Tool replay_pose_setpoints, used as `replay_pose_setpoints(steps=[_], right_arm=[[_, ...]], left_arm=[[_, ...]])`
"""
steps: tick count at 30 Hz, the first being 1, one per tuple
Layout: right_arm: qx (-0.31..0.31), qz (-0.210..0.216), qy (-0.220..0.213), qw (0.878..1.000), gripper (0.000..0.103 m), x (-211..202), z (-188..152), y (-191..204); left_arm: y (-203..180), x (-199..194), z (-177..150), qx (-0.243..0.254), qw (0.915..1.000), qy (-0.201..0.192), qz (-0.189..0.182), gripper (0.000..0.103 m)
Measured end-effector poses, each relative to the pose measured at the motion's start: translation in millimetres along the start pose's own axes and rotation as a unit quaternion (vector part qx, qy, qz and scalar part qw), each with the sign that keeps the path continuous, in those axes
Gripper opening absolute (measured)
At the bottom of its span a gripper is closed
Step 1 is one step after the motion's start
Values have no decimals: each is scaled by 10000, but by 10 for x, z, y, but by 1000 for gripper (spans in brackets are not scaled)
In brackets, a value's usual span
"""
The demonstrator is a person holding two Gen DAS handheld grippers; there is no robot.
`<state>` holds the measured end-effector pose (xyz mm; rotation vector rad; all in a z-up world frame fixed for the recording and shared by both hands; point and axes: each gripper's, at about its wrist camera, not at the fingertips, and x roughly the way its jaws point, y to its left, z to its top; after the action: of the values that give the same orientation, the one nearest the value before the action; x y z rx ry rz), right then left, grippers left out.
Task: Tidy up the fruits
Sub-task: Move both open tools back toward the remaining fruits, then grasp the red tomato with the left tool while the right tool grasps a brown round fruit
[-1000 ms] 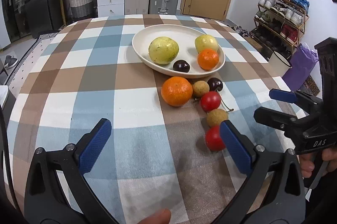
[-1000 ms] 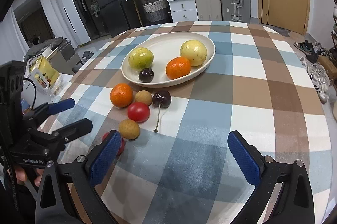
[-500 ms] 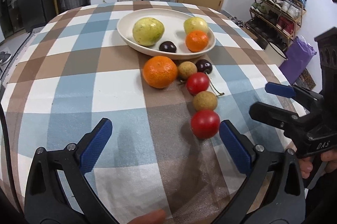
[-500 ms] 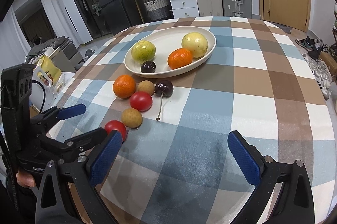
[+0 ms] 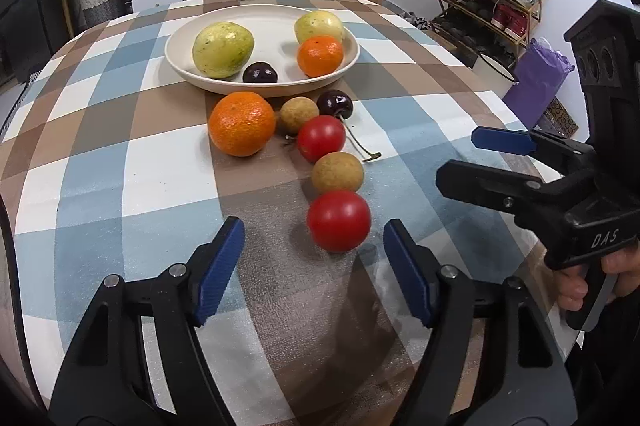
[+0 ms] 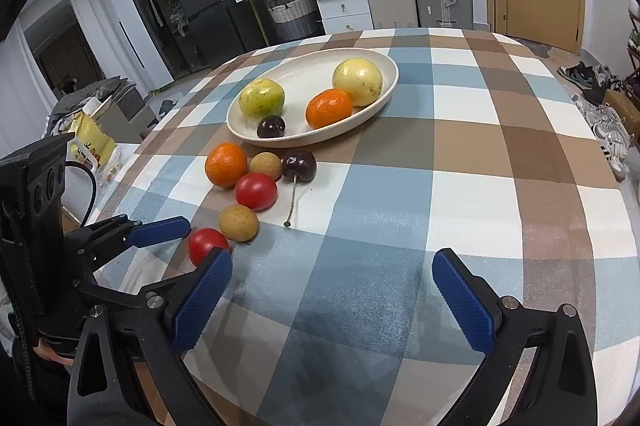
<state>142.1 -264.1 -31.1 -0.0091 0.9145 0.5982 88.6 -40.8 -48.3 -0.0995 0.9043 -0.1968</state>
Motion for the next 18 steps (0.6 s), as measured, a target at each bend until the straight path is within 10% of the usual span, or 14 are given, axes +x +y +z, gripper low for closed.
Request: replay_pose_setpoints(steps=[7,18], right_arm=[[36,-1,5,10000,103,6,-11,-25],[-26,54,58,10000,102,57,-2,40]], left_arm=[[-53,-9,0,89,9997,-54,-234,30],[44,-157,5,-66,9993,-280,-241,30]])
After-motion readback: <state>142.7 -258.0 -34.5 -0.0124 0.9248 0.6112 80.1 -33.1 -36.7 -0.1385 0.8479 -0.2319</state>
